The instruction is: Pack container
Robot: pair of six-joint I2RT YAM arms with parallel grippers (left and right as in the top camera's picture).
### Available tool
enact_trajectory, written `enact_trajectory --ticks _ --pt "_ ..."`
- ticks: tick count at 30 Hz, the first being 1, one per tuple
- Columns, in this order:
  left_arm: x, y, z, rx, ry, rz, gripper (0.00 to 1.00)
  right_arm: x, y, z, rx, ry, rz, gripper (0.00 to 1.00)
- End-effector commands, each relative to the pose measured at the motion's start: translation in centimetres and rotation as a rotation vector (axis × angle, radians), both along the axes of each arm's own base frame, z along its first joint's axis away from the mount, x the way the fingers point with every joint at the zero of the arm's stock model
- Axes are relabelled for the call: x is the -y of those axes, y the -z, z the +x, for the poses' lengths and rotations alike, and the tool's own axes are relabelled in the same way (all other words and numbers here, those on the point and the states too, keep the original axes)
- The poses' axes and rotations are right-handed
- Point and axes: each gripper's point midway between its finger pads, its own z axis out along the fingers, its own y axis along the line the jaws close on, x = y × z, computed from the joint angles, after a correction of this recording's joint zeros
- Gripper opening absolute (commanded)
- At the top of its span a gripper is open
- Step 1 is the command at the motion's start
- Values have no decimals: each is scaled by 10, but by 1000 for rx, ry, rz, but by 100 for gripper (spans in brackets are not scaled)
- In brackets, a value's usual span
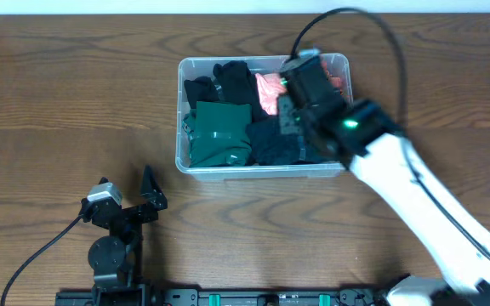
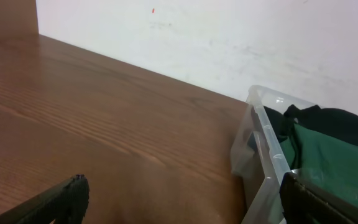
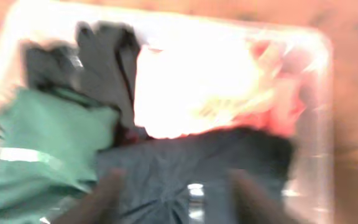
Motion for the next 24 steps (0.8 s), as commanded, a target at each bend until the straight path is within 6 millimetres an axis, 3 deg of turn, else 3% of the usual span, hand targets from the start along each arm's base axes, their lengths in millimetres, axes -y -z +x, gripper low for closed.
enact_trajectory --ticks 1,4,10,14,18,24 --pt "-1 18 -1 -53 -6 0 98 35 -55 -7 146 43 -53 99" --pt "-1 18 -1 -53 -6 0 98 72 -90 -26 250 76 -176 99" --pt "-1 18 -1 -53 -6 0 98 105 -135 -73 356 85 -132 99" --pt "-1 18 -1 -53 -6 0 98 131 -137 -108 342 84 -175 99" --pt "-1 18 -1 -53 -6 0 98 158 -126 -139 288 95 -244 99" --pt "-1 18 -1 -53 -6 0 98 187 -123 -151 326 212 -279 99"
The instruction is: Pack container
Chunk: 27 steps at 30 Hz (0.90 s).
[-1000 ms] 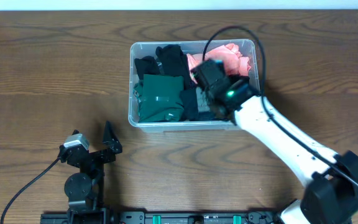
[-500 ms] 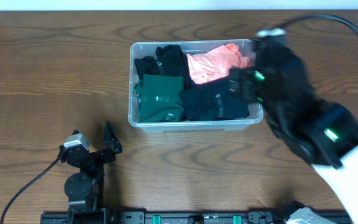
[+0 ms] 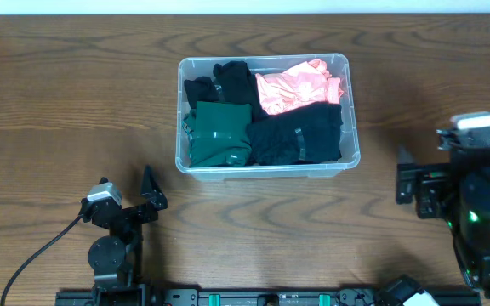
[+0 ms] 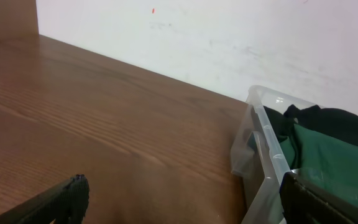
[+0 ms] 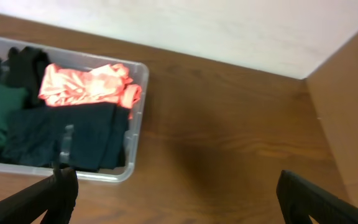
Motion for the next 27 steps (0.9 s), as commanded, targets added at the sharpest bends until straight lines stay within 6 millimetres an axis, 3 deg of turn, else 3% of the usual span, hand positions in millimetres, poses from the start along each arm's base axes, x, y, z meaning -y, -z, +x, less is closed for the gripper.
enact_trajectory --ticks 1,6,13,19,27 --pt "-1 18 -1 -53 -6 0 98 23 5 1 42 120 -24 99" --pt "-1 18 -1 -53 -6 0 98 36 20 17 172 197 103 99" --pt "-1 18 -1 -53 -6 0 98 14 55 41 315 -67 118 99" --pt "-1 18 -1 -53 -6 0 98 20 91 46 426 -57 126 99" --pt "-1 18 -1 -53 -6 0 98 11 143 45 539 -106 175 99"
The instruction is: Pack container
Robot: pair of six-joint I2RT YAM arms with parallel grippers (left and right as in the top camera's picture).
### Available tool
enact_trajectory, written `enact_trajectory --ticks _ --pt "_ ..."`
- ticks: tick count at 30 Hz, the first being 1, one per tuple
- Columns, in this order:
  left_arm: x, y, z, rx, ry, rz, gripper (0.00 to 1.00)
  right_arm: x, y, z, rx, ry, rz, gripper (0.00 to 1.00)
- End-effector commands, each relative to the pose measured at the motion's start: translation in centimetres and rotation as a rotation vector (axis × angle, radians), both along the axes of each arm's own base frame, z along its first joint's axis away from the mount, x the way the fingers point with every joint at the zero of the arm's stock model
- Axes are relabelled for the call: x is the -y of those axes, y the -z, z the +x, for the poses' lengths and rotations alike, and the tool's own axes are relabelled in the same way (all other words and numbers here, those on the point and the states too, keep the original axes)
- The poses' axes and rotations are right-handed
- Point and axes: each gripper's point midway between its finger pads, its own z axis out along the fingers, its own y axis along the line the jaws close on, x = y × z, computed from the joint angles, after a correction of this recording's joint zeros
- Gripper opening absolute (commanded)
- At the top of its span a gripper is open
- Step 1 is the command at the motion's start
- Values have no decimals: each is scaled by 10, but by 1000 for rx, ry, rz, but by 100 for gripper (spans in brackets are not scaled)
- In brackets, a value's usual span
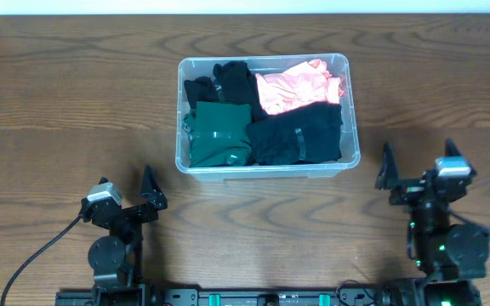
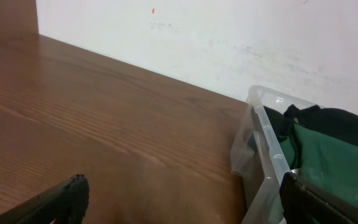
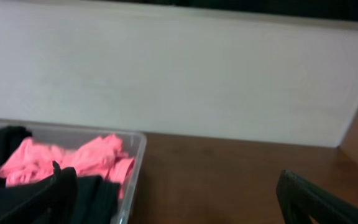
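A clear plastic container [image 1: 350, 102] stands at the table's far middle. It holds a folded green garment [image 1: 219, 134], a pink one [image 1: 294, 88], a black one at the front right [image 1: 296, 136] and black pieces at the back left [image 1: 224, 81]. My left gripper [image 1: 126, 200] rests open near the front left, pointing at the container's left wall [image 2: 263, 162]. At the front right sits my right gripper [image 1: 415, 174], open with nothing between its fingers; its view catches the container's right corner [image 3: 135, 162] and the pink garment [image 3: 73, 158].
A white wall [image 3: 179, 68] runs behind the table's far edge. Bare wooden tabletop [image 1: 75, 102] lies left and right of the container. A cable [image 1: 32, 255] trails from the left arm's base at the front.
My right gripper has moved down and nearer the table's front right, now low and level facing the wall. The left arm and the container's contents are as before.
My right gripper was first over the container, close above the pink and black garments. Then it was out of the container at the right side of the table, open and empty. Now it sits low at the front right.
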Motion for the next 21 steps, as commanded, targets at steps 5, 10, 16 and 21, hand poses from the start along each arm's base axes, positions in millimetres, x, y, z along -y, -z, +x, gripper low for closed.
enact_trajectory --ticks 5,10,16,21 --pt "-1 18 -1 -53 -6 0 98 -4 51 -6 6 -30 14 99" --pt "-1 18 -1 -53 -6 0 98 -4 71 -8 1 -30 16 99" --pt "-1 18 -1 -53 -6 0 98 -4 92 -10 -45 -30 15 99" --pt "-1 18 -1 -53 -6 0 98 -3 111 -12 -105 -24 6 99"
